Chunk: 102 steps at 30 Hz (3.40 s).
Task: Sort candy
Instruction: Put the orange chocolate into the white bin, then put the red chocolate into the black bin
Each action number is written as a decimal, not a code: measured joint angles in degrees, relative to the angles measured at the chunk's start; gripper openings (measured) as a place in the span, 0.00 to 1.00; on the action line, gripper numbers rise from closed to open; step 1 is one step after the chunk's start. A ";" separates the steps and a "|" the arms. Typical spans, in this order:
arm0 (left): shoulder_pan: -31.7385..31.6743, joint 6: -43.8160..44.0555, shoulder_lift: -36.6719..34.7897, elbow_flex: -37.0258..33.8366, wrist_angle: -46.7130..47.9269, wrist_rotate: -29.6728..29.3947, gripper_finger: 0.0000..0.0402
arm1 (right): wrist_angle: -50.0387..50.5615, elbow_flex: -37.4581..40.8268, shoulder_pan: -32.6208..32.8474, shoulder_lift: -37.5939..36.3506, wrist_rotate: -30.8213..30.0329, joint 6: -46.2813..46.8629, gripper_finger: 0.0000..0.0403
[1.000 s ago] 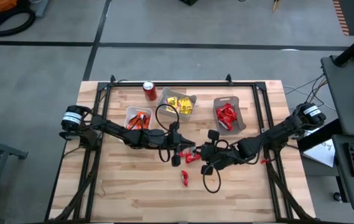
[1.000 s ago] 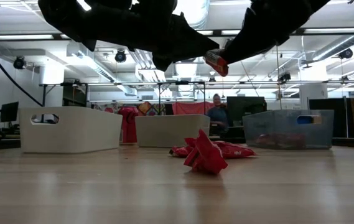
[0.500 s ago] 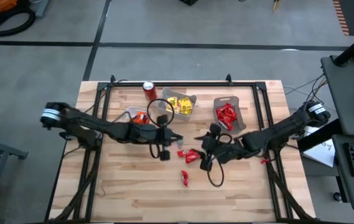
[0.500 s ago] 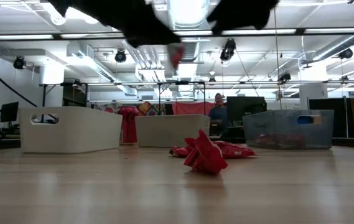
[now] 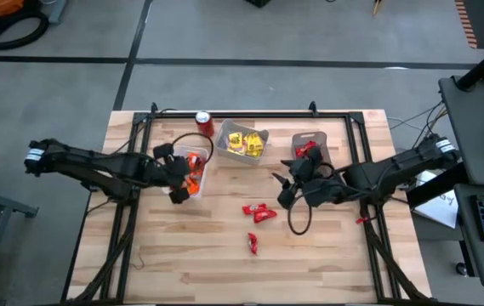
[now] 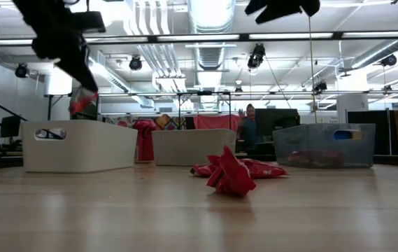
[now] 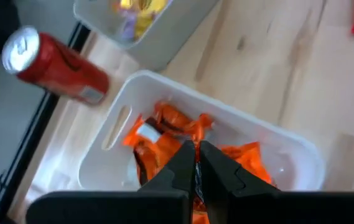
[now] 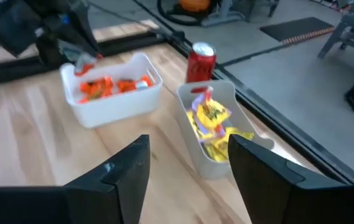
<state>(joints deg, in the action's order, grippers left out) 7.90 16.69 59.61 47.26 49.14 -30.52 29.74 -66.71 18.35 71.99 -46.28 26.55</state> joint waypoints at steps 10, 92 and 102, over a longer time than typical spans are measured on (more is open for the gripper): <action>-3.90 2.35 2.62 -7.41 -4.57 -0.46 0.00 | 0.01 0.64 -0.02 4.89 4.24 3.64 0.51; 11.50 -5.48 4.44 -3.91 -36.65 -6.47 0.35 | -35.44 23.32 -0.02 22.32 31.74 -13.71 0.04; 11.50 -5.50 7.70 -3.91 -38.48 -6.53 0.35 | -29.73 22.98 -1.16 10.32 32.74 -12.62 0.04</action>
<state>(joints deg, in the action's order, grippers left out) 19.40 11.19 67.32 43.35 10.66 -37.06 0.01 -43.72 17.19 82.31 -13.54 13.93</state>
